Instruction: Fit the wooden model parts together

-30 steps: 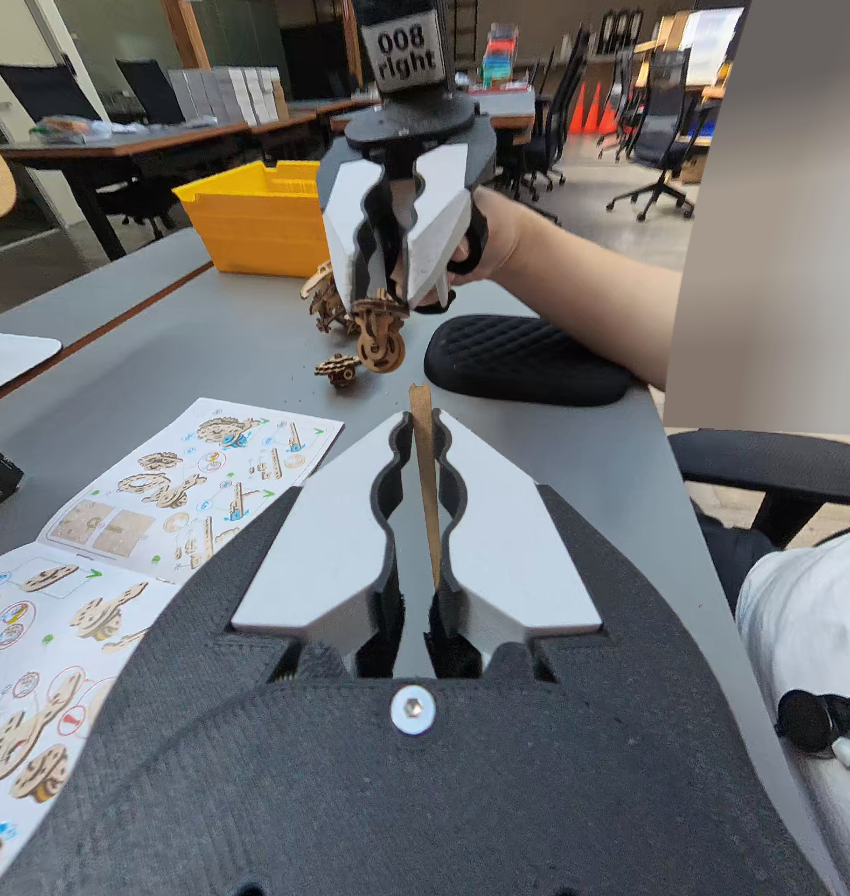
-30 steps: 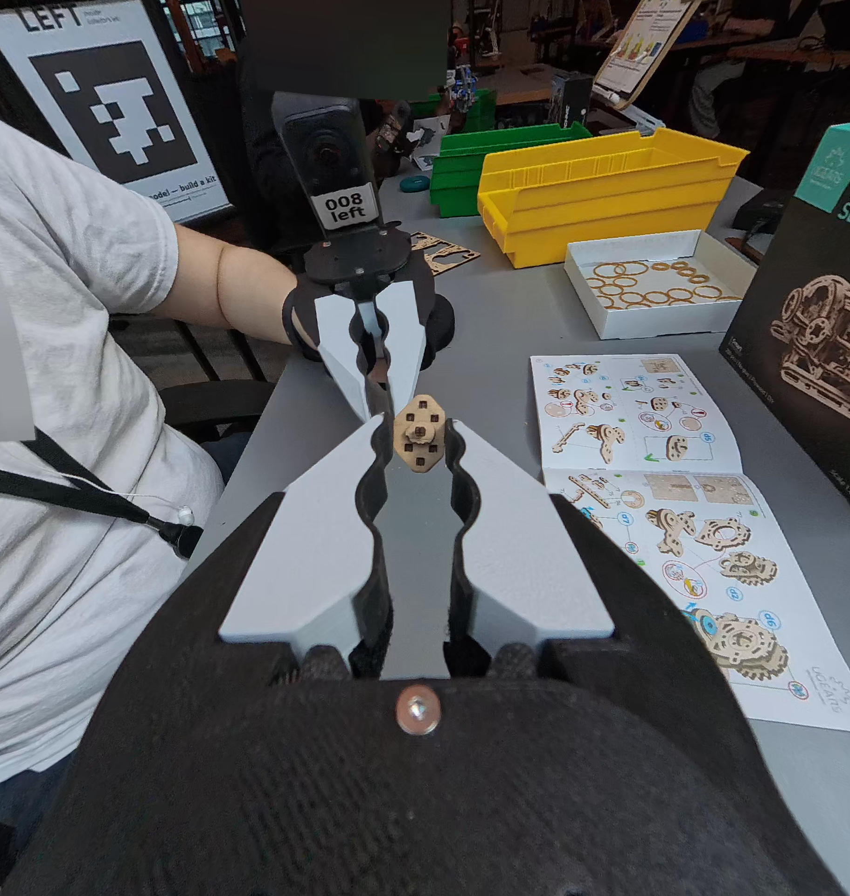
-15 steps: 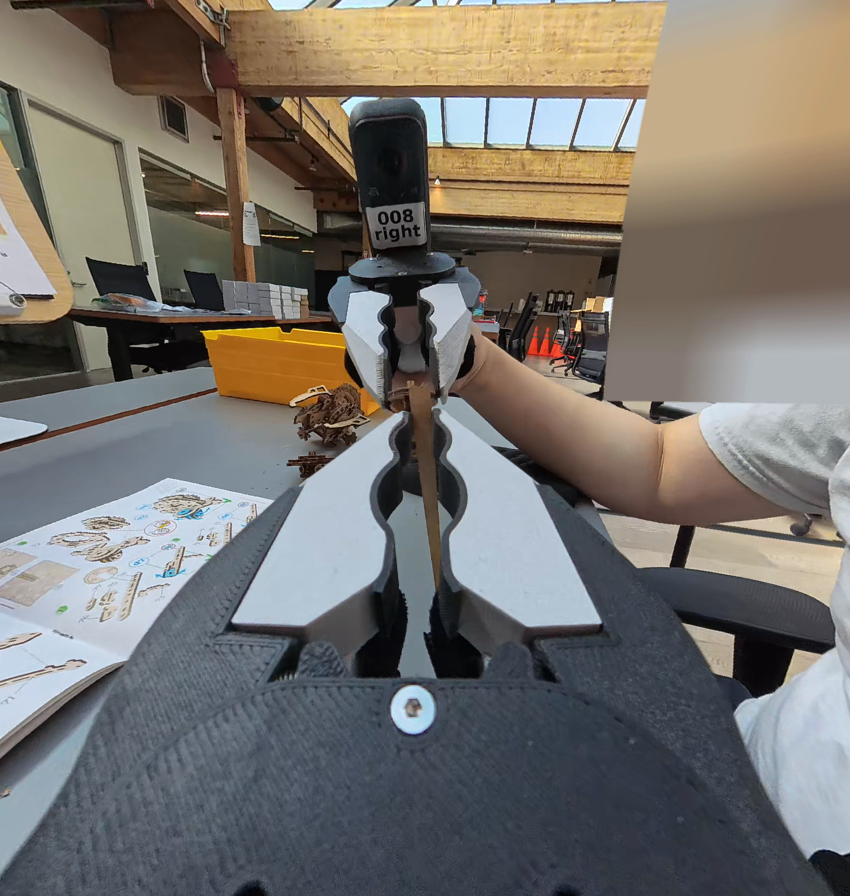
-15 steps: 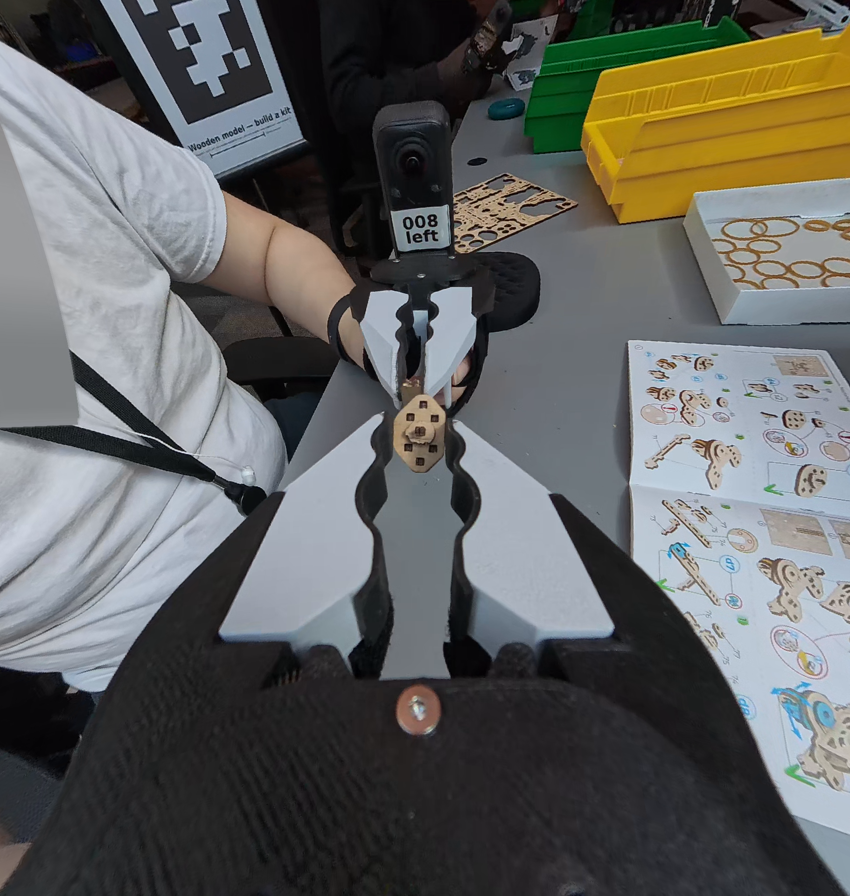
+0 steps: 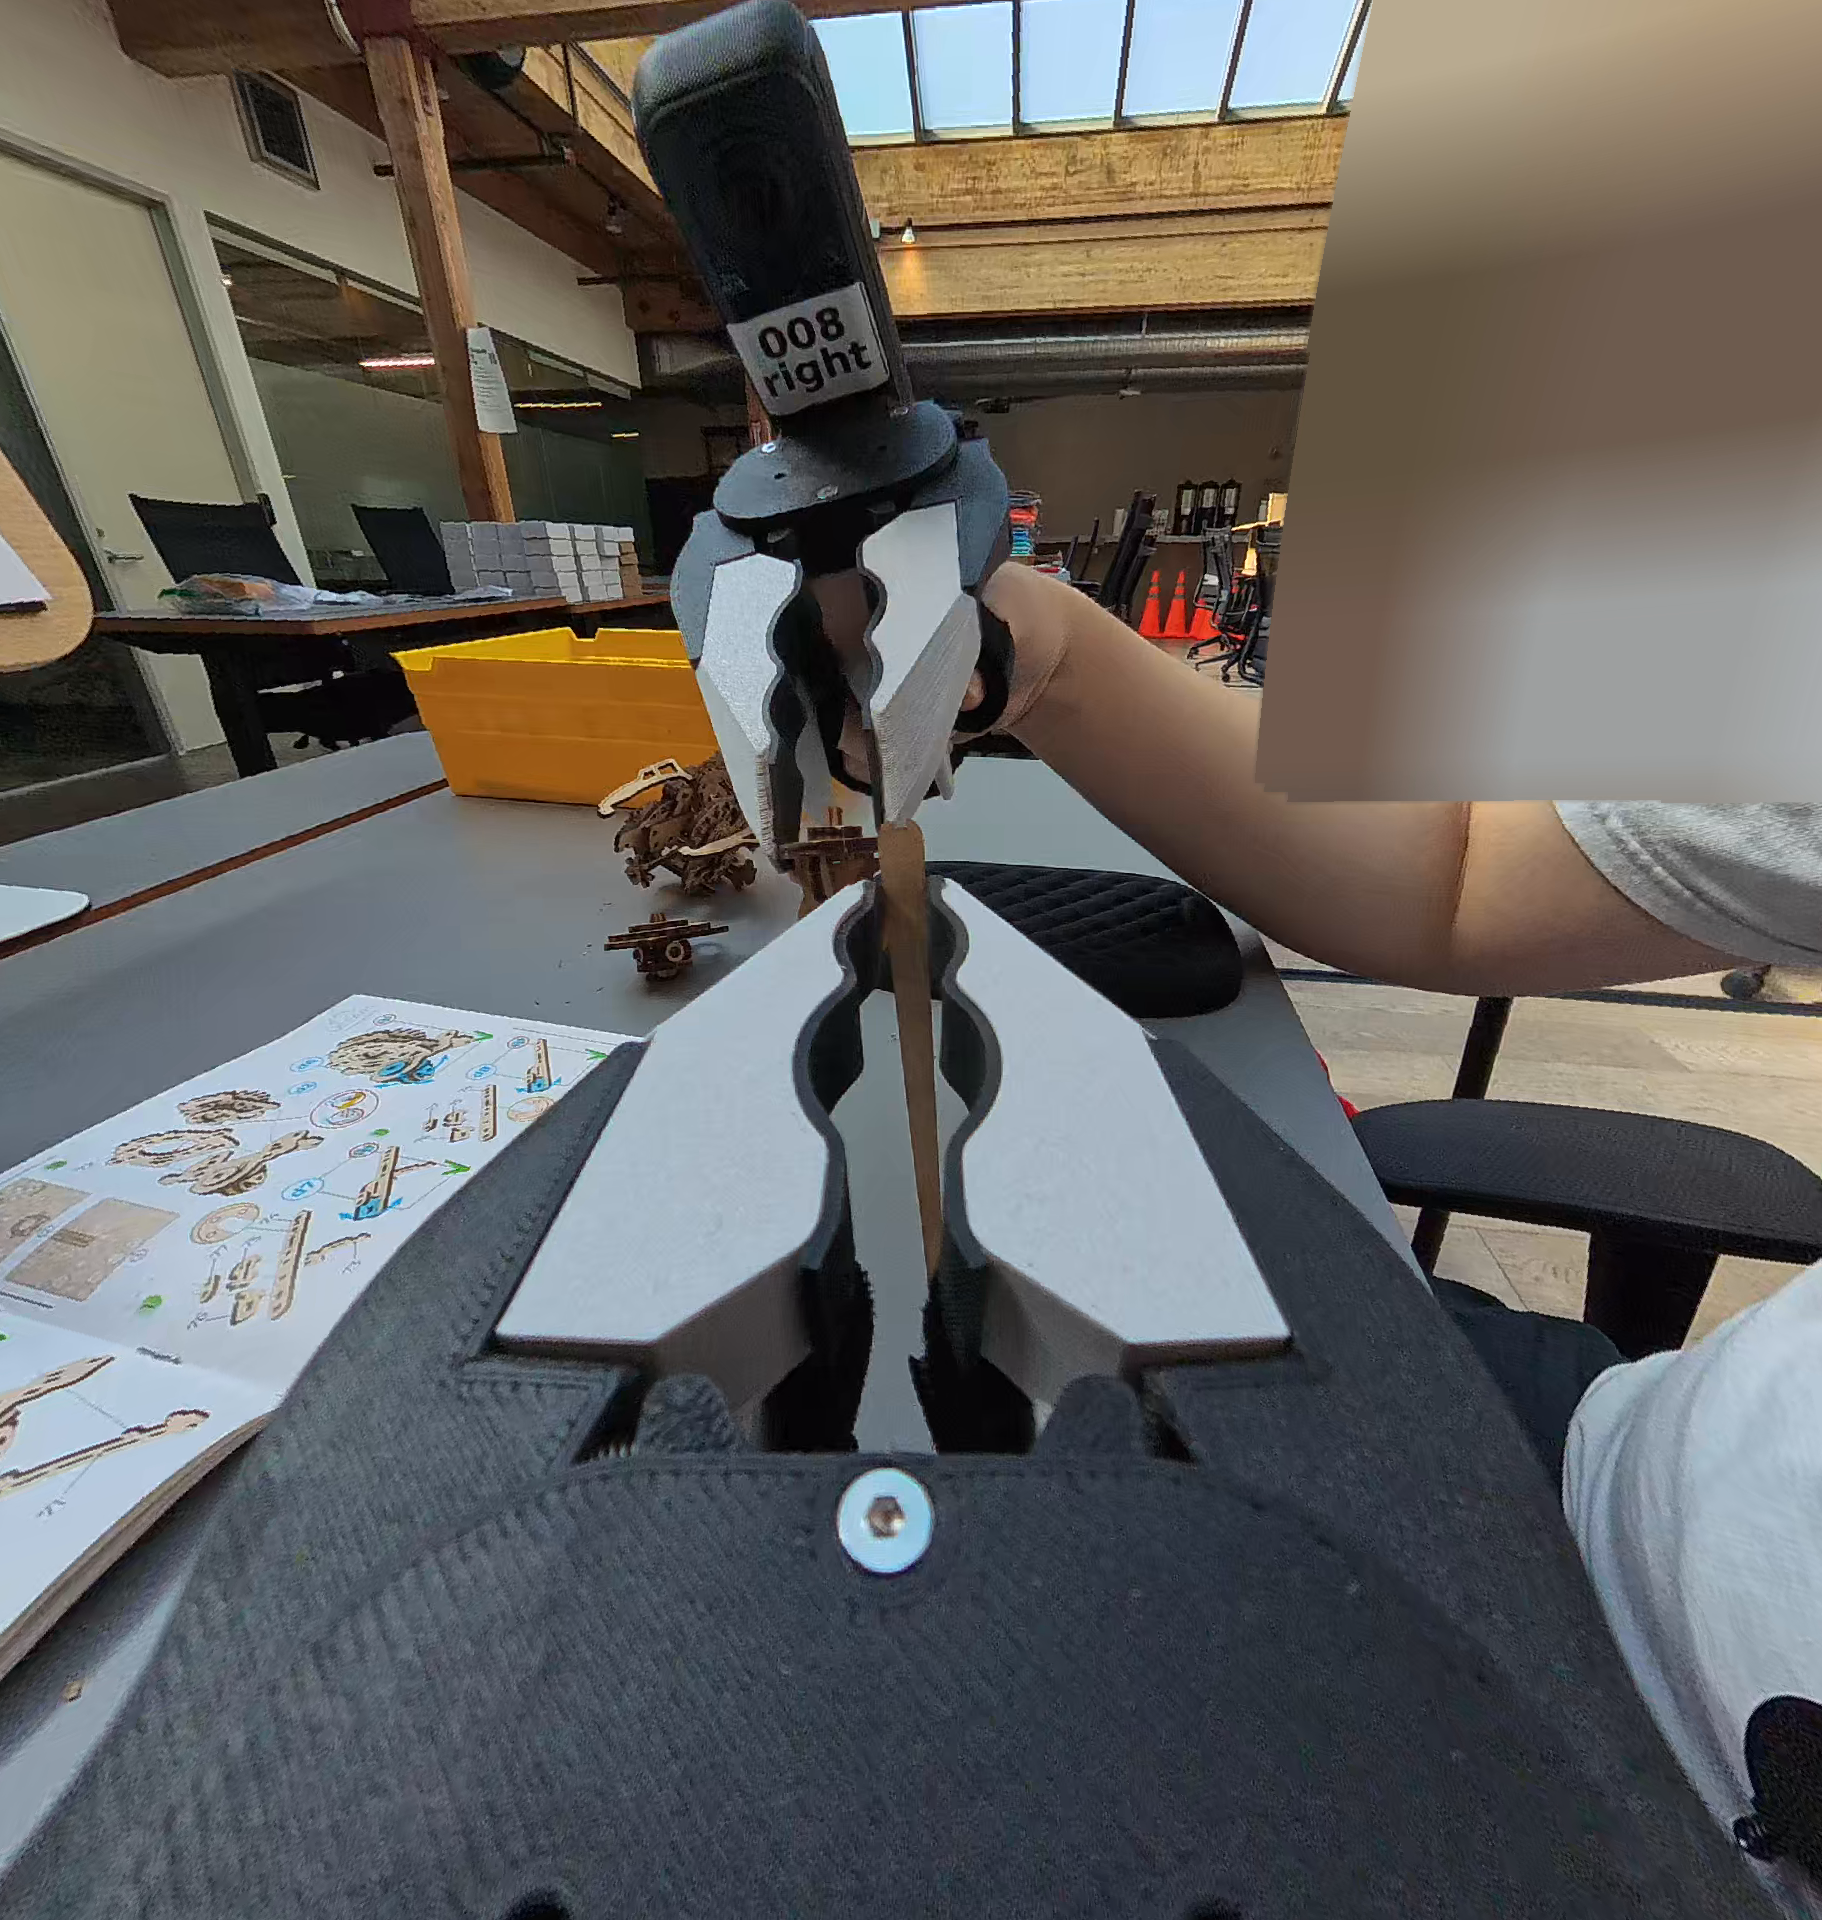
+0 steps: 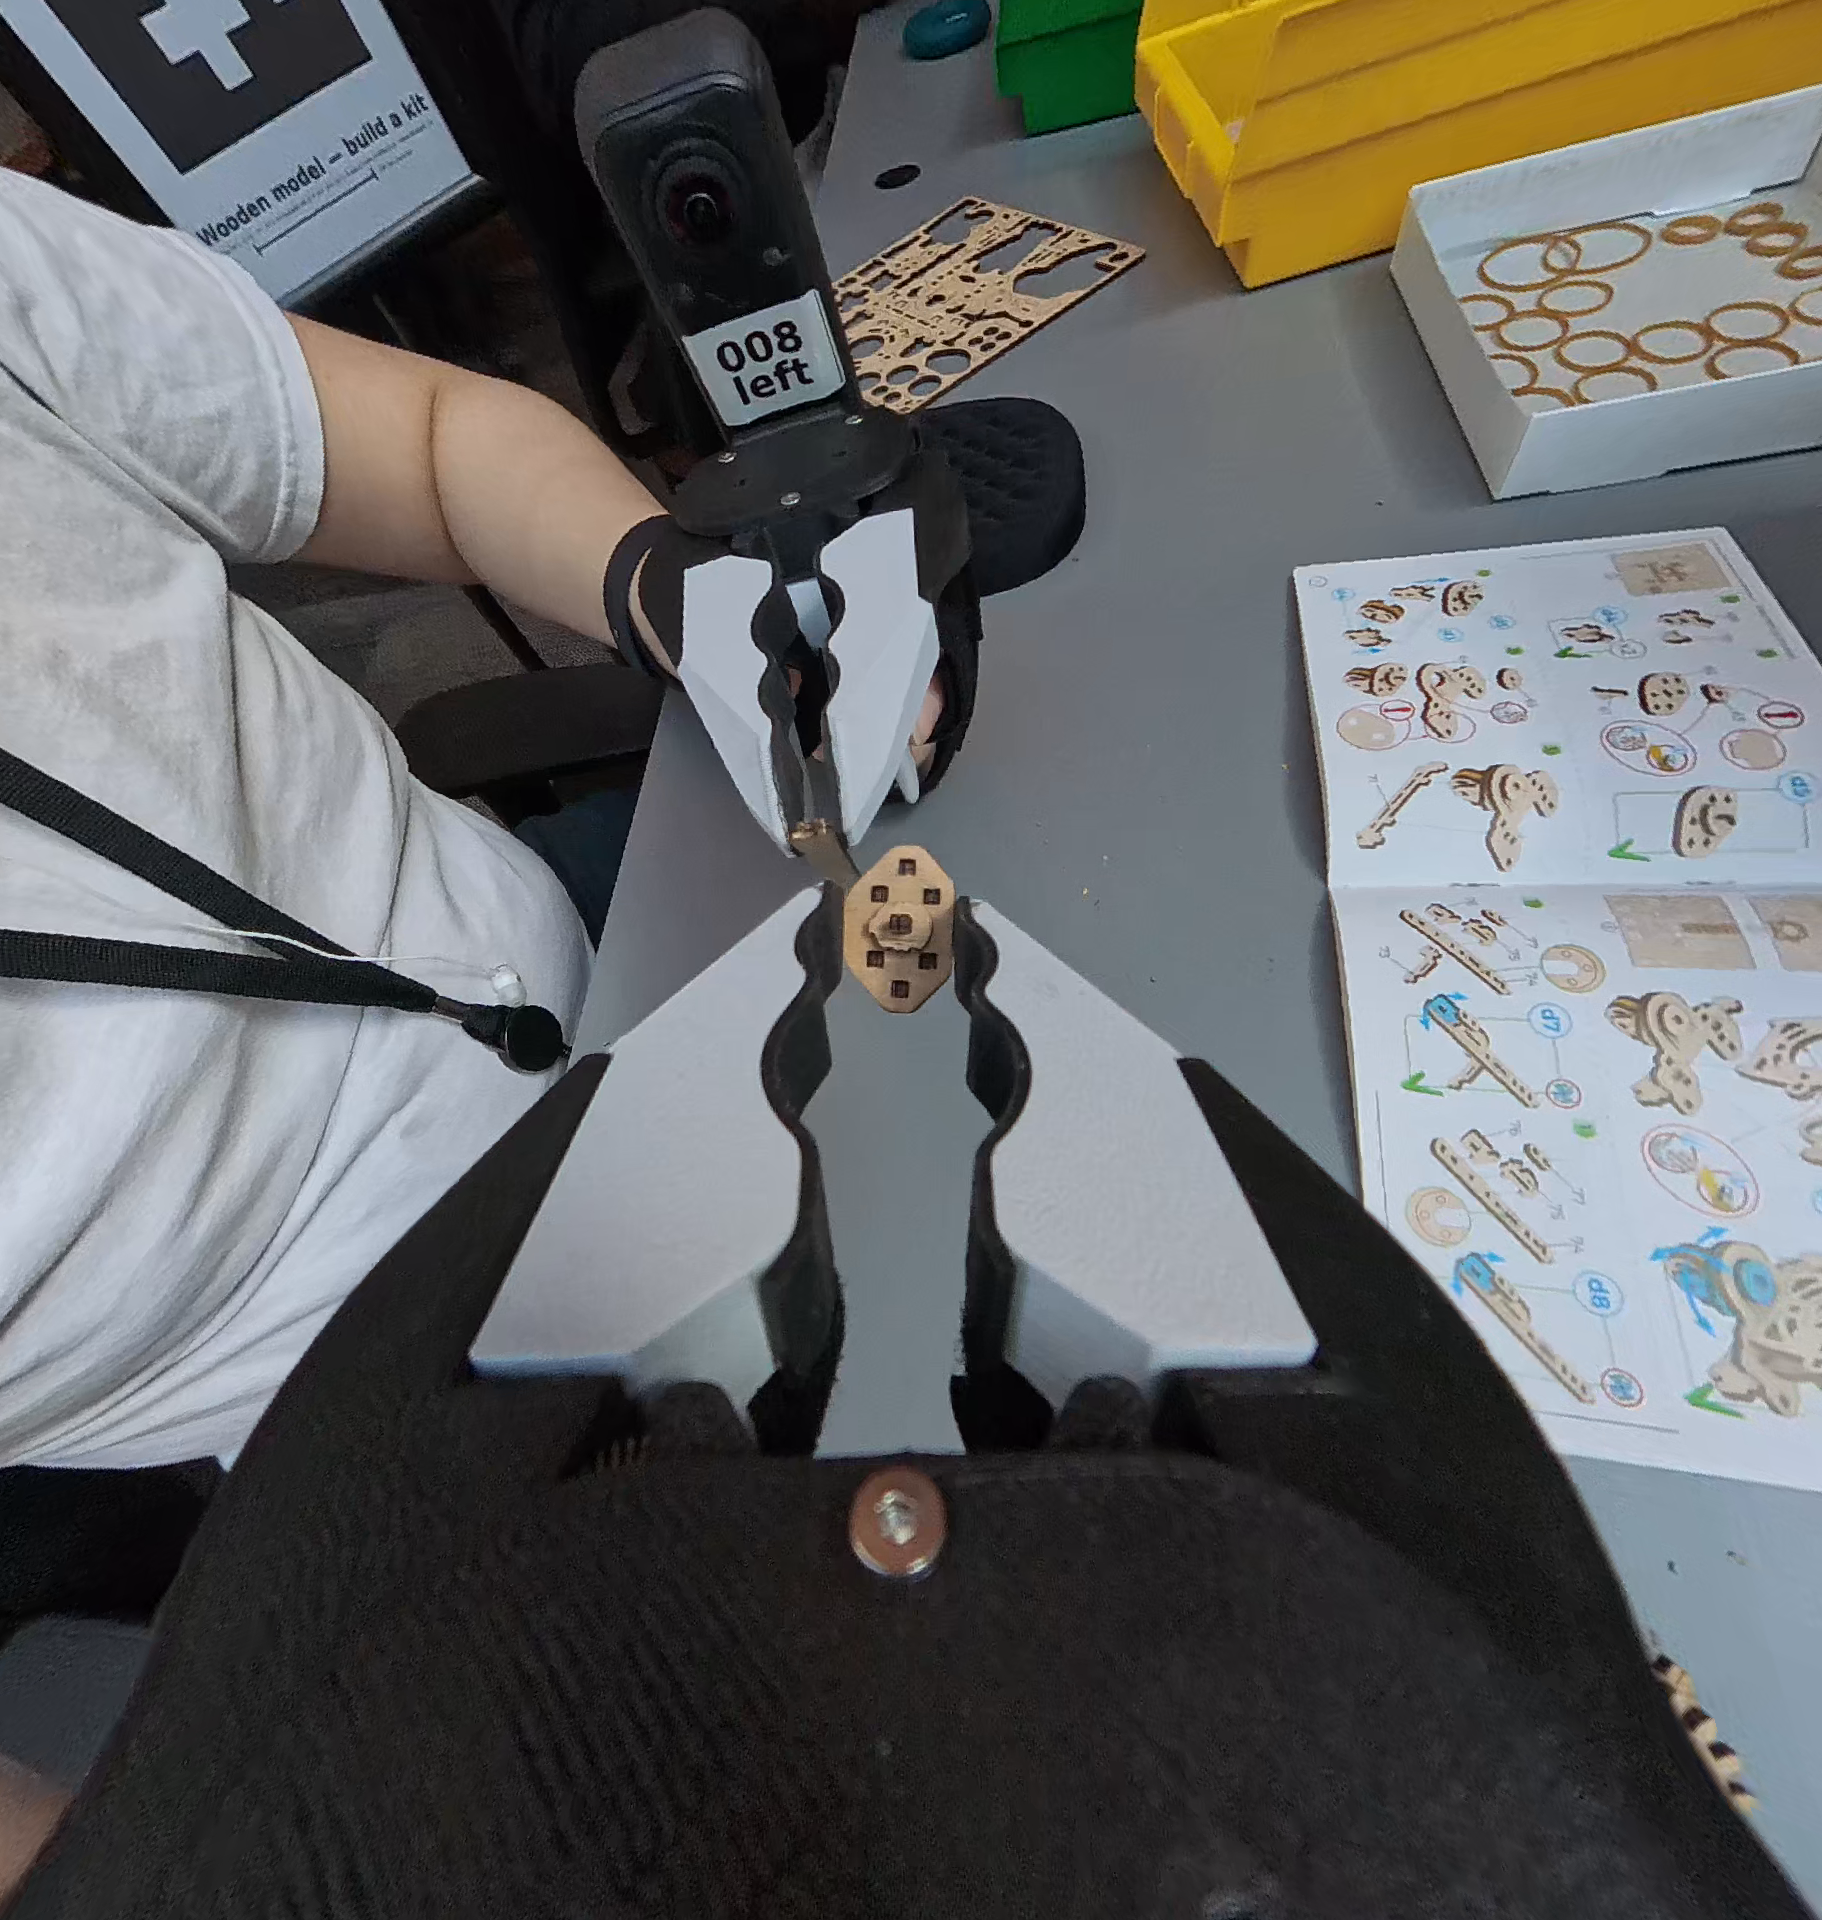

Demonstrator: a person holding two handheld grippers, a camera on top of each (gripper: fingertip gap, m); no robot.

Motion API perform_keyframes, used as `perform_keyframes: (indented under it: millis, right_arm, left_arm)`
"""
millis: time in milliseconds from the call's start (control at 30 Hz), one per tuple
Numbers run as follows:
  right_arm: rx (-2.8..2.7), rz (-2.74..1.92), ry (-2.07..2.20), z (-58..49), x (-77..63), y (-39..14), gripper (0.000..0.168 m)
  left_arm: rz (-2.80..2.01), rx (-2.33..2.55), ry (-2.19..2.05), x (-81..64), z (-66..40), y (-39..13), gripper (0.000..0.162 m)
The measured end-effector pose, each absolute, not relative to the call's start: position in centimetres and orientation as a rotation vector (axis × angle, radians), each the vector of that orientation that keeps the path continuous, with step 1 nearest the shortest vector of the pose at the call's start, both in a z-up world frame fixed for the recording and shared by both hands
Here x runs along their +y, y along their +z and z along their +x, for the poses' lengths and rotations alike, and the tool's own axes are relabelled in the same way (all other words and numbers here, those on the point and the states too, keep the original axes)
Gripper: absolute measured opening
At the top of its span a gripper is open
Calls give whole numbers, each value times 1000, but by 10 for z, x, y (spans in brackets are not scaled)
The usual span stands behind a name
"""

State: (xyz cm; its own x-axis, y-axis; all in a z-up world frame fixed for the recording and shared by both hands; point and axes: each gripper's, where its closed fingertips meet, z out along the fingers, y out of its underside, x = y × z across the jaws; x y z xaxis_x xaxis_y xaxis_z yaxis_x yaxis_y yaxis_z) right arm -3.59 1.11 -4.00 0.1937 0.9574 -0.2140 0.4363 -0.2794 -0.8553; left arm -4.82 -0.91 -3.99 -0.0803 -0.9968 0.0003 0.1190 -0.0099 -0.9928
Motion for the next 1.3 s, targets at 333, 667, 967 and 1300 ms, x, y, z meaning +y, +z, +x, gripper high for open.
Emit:
perform_keyframes:
  millis: [333, 667, 967, 1300]
  right_arm:
    - [-1177, -1833, 1064, -17, -8, -55, 19]
    - [-1159, -1799, 949, -13, -21, -47, 19]
    - [-1197, -1795, 935, -18, -22, -51, 19]
    - [-1223, -1829, 923, -16, -23, -60, 19]
  left_arm:
    - [-1106, 1263, -1359, -18, -30, -47, 6]
    - [-1132, 1326, -1326, -22, -20, -54, 6]
    - [-1149, 1383, -1351, -24, -20, -60, 6]
    - [-1174, 1470, -1313, -24, -16, -68, 6]
